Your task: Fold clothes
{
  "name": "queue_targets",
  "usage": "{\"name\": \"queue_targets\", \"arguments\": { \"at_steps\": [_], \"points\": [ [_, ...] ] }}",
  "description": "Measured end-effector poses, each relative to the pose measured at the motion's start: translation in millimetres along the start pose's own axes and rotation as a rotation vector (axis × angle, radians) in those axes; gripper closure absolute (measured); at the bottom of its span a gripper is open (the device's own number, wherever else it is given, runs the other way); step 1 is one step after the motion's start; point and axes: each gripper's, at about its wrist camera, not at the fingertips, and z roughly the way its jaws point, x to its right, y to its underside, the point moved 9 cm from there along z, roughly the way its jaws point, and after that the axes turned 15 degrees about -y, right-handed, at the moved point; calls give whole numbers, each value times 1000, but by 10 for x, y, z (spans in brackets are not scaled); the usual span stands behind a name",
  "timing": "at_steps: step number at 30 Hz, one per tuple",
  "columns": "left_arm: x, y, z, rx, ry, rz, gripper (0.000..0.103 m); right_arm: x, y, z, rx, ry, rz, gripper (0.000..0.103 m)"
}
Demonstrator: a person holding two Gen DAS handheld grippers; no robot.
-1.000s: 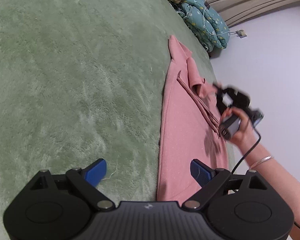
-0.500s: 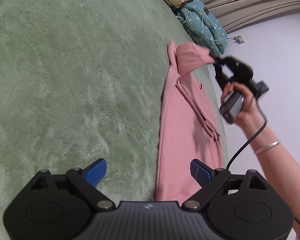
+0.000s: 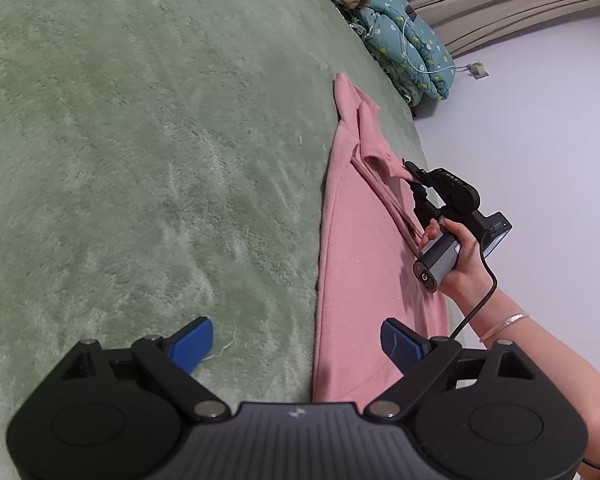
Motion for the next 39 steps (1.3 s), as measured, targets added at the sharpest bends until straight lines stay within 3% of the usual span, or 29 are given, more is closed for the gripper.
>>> {"name": "queue_targets", "arguments": {
  "at_steps": [2,8,12,15,19,25,27,28,33,39],
  "points": [
    [6,-4,5,-1,-4,2,13,-109,-30,52,-20,-8,-83,96],
    [29,-10,8,-1,-15,8,13,-311,-163,228,-52,-28,-218,96],
    [27,-17,-3,0,-16,1,13,2,-118,160,-105,74,-127,91],
    [13,-16,6,-5,-13,0,13,254,-152,-76,-28,138,-8,68],
    [8,-26,27,-8,-13,-6,13,338,-297,-176,24,108,16,67],
    [45,-72,15,-2,-20,2,13,369,-315,170,-129,98,-10,67],
    [101,-140,-30,30,-15,20,13,312,-236,286,-182,91,-72,74],
    [140,-182,-57,49,-10,32,13,289,-212,326,-197,92,-101,99],
    [283,-337,-57,74,0,58,13,31,-325,571,-221,91,-255,99],
    [400,-378,56,58,-2,81,13,219,-399,537,-249,190,-226,93]
  ]
}}
